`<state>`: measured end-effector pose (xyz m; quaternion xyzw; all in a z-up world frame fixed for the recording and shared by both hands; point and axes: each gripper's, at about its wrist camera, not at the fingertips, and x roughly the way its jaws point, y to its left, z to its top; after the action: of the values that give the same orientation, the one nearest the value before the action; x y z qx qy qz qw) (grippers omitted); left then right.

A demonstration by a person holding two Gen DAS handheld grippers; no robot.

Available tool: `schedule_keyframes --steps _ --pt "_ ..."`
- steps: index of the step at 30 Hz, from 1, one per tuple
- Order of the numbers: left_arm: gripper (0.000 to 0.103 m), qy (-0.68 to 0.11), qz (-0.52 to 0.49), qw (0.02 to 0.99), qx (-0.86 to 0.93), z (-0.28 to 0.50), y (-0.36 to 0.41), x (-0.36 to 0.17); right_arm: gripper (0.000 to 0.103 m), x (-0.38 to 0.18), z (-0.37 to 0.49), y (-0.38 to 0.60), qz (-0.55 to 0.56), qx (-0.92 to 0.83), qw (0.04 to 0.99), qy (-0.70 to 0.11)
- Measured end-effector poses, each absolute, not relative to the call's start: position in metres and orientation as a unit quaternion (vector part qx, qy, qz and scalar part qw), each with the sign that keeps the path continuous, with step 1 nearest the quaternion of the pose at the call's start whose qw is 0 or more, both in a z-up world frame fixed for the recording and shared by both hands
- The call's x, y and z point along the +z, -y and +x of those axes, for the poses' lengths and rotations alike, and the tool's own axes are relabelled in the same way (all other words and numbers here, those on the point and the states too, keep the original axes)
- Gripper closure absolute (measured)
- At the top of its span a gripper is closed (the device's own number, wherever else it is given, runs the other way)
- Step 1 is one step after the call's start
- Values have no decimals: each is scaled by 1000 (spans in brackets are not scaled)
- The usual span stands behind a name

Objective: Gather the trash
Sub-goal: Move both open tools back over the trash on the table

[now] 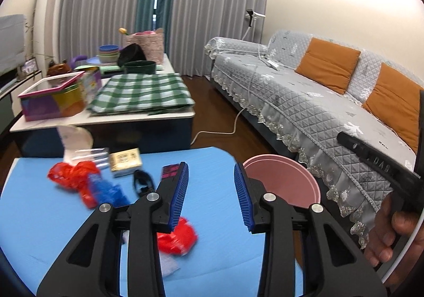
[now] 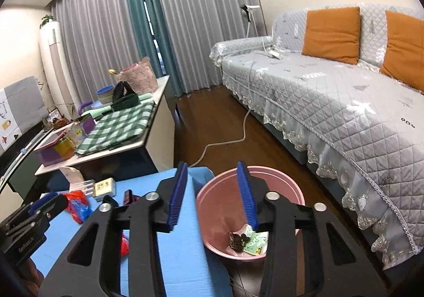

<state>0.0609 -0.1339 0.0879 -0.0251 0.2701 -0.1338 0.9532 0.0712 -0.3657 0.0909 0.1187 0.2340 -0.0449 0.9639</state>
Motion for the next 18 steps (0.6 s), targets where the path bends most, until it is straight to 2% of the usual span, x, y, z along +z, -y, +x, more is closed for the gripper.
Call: schedule_keyframes --steps 4,18 --pt "67 -268 -36 956 -115 48 107 83 78 93 63 355 113 -33 968 -222" --pt "68 -271 -85 958 -25 19 11 60 79 68 68 296 106 42 957 -266"
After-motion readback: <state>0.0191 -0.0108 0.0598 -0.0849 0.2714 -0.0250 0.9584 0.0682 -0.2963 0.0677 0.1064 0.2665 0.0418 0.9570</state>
